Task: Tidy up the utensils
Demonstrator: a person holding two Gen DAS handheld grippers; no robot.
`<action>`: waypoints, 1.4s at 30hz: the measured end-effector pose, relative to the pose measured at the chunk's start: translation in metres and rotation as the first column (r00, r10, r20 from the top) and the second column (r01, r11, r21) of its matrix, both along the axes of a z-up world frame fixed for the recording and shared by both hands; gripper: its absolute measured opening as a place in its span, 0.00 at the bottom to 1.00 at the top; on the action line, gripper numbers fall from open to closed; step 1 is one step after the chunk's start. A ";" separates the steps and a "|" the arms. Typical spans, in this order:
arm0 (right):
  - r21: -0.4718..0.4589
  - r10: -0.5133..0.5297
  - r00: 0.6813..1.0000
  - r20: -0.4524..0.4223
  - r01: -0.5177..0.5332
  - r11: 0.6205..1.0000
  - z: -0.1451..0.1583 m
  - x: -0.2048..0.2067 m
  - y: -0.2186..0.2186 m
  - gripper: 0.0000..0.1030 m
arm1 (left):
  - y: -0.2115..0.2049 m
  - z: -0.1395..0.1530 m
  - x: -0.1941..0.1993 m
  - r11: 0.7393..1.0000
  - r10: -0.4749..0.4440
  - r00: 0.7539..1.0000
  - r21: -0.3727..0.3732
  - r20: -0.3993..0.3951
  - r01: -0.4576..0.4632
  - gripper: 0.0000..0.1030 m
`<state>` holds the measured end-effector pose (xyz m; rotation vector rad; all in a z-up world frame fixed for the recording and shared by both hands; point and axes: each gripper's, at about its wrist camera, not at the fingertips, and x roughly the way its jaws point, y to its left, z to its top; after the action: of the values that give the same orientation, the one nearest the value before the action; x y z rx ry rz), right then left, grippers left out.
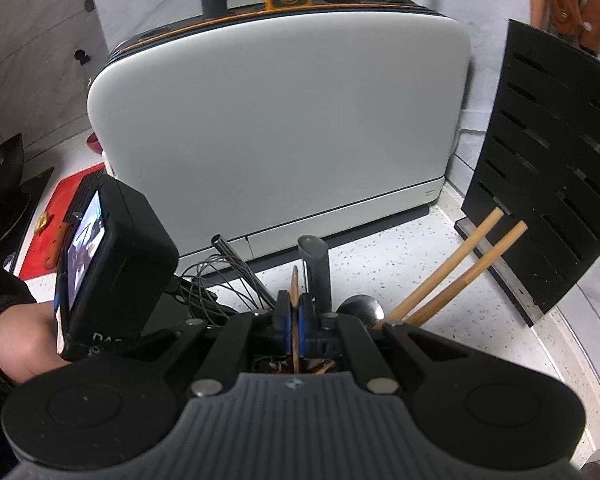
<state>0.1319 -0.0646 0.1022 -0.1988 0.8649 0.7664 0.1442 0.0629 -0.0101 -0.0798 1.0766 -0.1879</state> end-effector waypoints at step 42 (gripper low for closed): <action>0.405 -0.493 0.844 0.210 0.383 0.830 -0.033 -0.130 -0.091 0.97 | 0.037 0.073 -0.137 0.970 0.232 0.847 -0.054 0.478 -0.236 0.92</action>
<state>0.0020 -0.1559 0.0689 0.1972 0.4360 0.4181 0.0069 0.0998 0.0625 -0.1492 0.5588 0.0213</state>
